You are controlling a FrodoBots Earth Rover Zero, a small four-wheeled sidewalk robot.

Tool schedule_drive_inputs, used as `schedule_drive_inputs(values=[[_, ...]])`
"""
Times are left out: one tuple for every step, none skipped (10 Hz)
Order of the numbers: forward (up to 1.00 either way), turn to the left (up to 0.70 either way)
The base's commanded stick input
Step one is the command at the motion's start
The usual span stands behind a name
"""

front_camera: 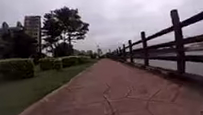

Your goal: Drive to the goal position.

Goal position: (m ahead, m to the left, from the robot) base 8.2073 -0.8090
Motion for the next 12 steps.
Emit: schedule_drive_inputs(values=[[1.0,0.0],[1.0,0.0],[1.0,0.0],[1.0,0.0],[1.0,0.0],[1.0,0.0],[1.0,0.0],[1.0,0.0],[1.0,0.0],[1.0,0.0],[1.0,0.0],[1.0,0.0]])
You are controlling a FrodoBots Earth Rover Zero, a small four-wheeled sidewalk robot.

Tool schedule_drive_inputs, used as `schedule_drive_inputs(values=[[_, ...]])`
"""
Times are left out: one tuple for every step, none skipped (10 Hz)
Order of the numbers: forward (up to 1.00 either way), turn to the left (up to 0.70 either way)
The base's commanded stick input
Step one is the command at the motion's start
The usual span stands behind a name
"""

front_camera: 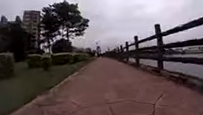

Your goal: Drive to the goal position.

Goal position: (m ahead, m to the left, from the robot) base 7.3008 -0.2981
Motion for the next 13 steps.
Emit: schedule_drive_inputs(values=[[1.0,0.0],[1.0,0.0],[1.0,0.0],[1.0,0.0],[1.0,0.0],[1.0,0.0],[1.0,0.0],[1.0,0.0],[1.0,0.0],[1.0,0.0],[1.0,0.0],[1.0,0.0],[1.0,0.0]])
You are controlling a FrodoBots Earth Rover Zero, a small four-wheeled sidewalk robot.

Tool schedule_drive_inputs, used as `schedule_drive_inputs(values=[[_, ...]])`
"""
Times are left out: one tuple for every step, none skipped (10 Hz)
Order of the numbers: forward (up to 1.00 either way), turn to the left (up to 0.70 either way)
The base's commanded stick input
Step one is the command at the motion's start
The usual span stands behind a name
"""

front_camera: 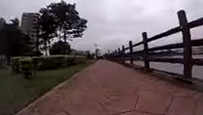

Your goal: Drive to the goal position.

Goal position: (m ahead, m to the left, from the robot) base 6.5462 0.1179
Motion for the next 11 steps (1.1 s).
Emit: schedule_drive_inputs(values=[[1.0,0.0],[1.0,0.0],[1.0,0.0],[1.0,0.0],[1.0,0.0],[1.0,0.0],[1.0,0.0],[1.0,0.0],[1.0,0.0],[1.0,0.0],[1.0,0.0]])
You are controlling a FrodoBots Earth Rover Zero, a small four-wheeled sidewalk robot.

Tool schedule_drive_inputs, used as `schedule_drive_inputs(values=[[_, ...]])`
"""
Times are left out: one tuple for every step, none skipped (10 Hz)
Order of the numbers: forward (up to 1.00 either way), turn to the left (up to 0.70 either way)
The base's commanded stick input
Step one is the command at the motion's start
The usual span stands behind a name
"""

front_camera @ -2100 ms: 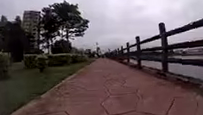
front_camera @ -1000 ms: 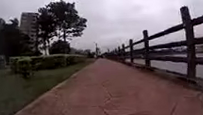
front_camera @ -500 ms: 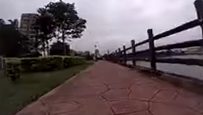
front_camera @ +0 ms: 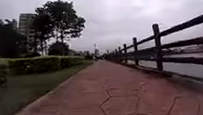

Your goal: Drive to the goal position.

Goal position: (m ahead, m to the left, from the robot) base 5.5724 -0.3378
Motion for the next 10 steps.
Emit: schedule_drive_inputs(values=[[1.0,0.0],[1.0,0.0],[1.0,0.0],[1.0,0.0],[1.0,0.0],[1.0,0.0],[1.0,0.0],[1.0,0.0],[1.0,0.0],[1.0,0.0]])
